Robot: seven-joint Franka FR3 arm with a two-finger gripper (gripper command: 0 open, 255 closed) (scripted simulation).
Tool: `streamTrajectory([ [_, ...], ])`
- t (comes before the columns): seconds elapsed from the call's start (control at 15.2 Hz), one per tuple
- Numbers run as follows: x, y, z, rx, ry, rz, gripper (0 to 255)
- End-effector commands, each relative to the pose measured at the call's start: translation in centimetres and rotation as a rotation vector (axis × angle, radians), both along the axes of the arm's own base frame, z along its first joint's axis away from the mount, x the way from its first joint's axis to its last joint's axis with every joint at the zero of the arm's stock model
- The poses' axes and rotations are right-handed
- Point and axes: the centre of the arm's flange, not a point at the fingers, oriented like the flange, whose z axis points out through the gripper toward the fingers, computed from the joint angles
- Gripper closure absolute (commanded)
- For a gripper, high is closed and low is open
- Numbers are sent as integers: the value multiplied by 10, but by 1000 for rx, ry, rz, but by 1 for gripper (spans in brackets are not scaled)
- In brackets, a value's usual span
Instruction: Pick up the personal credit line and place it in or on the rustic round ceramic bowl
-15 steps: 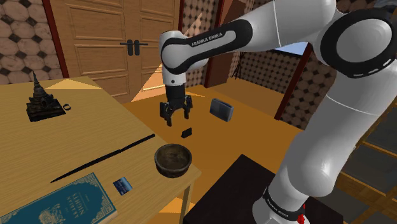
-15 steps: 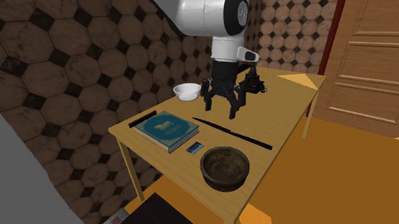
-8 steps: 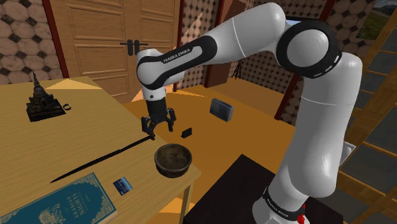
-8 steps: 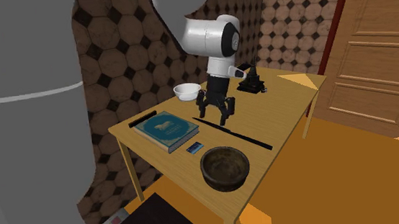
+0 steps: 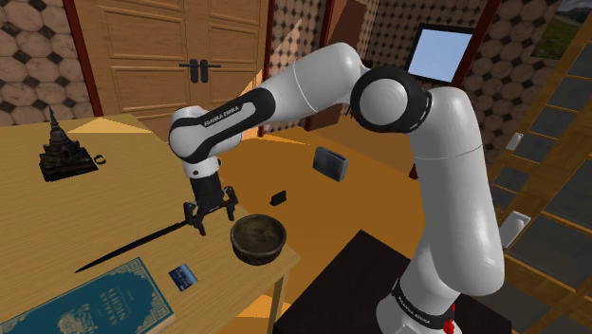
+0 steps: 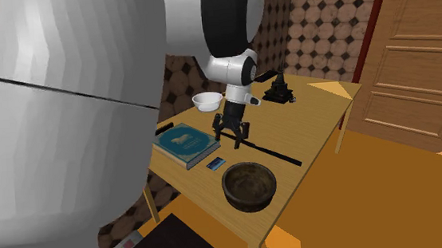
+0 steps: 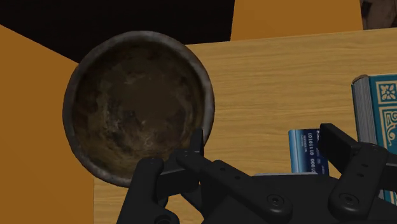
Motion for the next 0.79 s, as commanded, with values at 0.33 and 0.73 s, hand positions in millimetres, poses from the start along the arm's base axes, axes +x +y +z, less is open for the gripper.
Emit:
streamTrajectory([
  [0.33, 33, 55, -76, 12, 89, 11, 0],
  [0.73, 54, 99, -137, 20, 157, 20, 0],
])
